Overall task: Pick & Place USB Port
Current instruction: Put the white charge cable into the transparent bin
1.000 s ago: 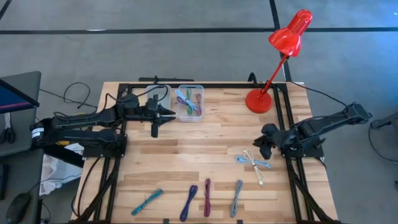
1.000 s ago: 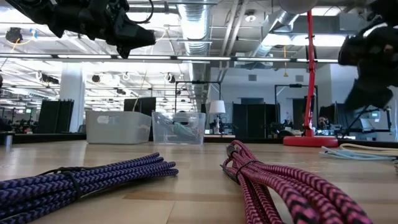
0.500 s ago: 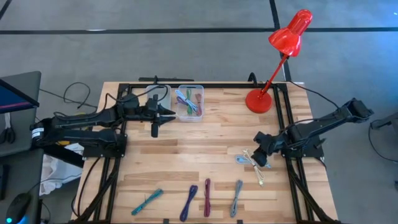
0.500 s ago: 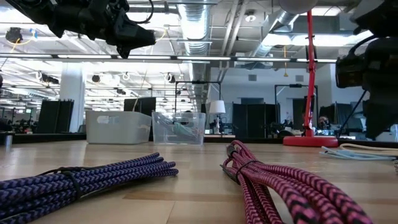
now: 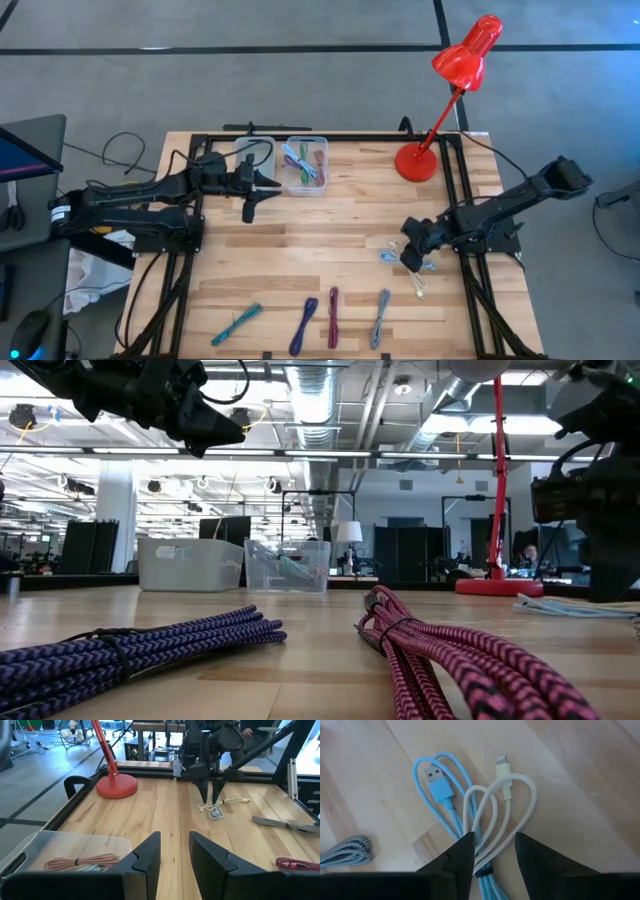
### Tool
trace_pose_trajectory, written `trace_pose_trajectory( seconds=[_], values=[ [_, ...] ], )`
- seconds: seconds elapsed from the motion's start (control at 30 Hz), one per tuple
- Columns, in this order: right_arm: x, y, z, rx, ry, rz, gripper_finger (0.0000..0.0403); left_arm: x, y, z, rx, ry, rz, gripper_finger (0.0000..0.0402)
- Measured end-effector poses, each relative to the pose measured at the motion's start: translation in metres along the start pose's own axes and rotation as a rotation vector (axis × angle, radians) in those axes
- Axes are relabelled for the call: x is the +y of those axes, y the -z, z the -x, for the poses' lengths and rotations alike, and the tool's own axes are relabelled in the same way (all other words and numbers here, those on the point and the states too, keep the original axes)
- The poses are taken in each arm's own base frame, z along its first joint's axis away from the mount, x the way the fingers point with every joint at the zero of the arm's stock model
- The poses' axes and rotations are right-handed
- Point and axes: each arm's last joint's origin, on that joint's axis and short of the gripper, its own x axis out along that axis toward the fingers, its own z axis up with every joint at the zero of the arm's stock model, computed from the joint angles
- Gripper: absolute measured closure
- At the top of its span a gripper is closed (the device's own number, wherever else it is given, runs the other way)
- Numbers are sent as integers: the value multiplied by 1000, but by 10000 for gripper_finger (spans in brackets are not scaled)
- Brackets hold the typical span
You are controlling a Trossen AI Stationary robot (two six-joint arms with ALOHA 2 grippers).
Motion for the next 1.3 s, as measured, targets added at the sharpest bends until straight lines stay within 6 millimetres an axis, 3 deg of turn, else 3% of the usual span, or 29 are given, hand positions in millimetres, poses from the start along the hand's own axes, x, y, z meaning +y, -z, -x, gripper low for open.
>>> trace_pose_trajectory(
  seconds=[0.23, 0.5, 0.67, 0.87, 1.1, 1.3],
  values=[
    [0, 0, -5, 14, 22, 11, 306, 0, 0, 0, 2, -11, 0, 300],
    [0, 0, -5, 8, 17, 13, 396, 0, 1, 0, 6, -11, 6, 300],
    [2, -1, -3, 8, 8, 21, 396, 0, 1, 0, 9, -11, 9, 300],
    [22, -16, 8, -36, -57, 109, 401, 0, 1, 0, 9, -13, 9, 300],
    [50, -43, 31, -179, -106, 228, 402, 0, 1, 0, 9, -13, 9, 300],
    [60, -72, 48, -391, -58, 323, 402, 0, 1, 0, 10, -12, 9, 300]
  ],
)
